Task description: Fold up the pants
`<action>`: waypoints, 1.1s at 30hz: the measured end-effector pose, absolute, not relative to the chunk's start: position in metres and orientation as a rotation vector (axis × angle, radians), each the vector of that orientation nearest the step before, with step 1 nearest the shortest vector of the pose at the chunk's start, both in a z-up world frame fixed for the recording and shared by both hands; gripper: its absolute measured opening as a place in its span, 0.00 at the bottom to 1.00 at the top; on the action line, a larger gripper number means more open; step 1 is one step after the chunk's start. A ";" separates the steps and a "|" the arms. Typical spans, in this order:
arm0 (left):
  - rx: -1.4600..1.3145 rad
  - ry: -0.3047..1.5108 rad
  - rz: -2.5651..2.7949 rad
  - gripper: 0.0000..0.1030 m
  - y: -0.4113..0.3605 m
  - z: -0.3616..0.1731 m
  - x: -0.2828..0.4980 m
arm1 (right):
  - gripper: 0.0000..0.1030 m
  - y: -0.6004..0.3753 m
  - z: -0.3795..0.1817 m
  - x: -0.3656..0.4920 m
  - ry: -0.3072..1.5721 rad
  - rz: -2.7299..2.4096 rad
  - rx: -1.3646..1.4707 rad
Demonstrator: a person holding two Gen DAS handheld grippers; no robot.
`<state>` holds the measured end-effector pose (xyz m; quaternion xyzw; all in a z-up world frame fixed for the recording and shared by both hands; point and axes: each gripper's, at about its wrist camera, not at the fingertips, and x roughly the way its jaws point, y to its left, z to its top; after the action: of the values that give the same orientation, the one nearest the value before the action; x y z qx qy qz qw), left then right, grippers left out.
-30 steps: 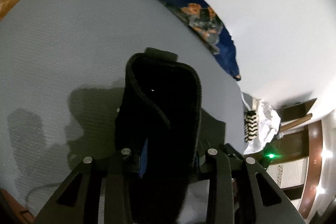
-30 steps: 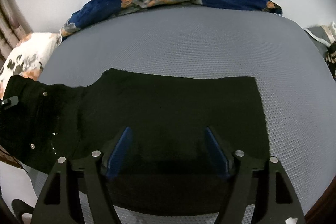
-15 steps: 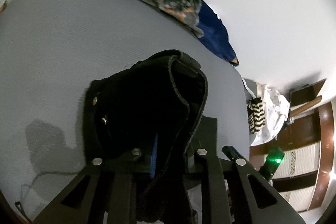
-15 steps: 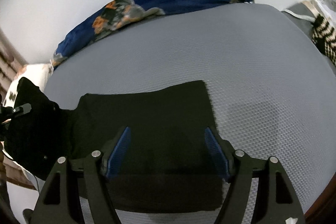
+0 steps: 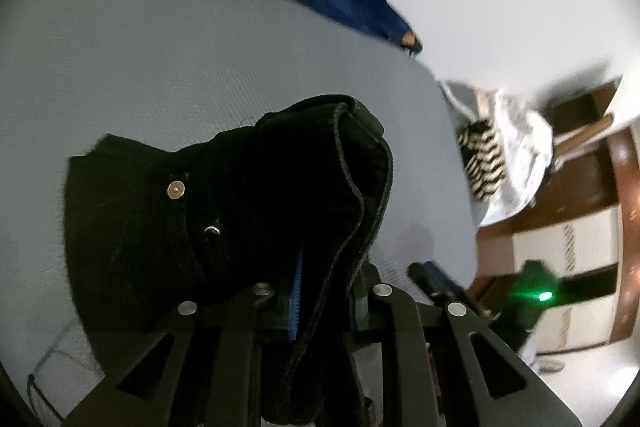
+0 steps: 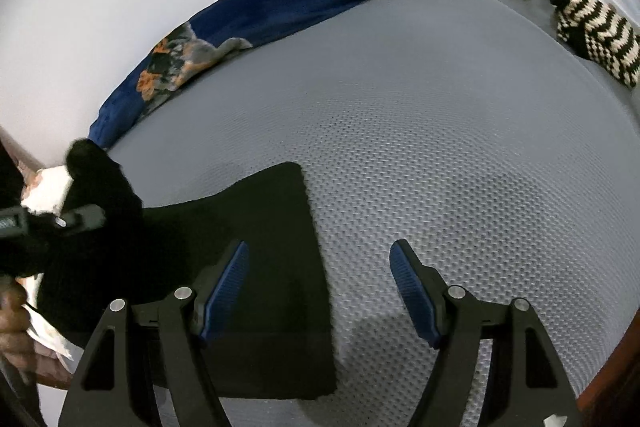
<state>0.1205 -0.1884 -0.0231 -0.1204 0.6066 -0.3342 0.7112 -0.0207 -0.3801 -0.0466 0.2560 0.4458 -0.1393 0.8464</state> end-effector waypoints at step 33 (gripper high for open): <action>-0.170 1.188 -0.450 0.64 -0.061 -0.054 0.099 | 0.65 -0.362 -0.104 0.050 1.135 0.242 0.733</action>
<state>0.0991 -0.0614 -0.0543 -0.0793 0.5541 -0.2097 0.8017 0.0505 -0.3620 -0.1036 0.3385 0.5240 0.1117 0.7736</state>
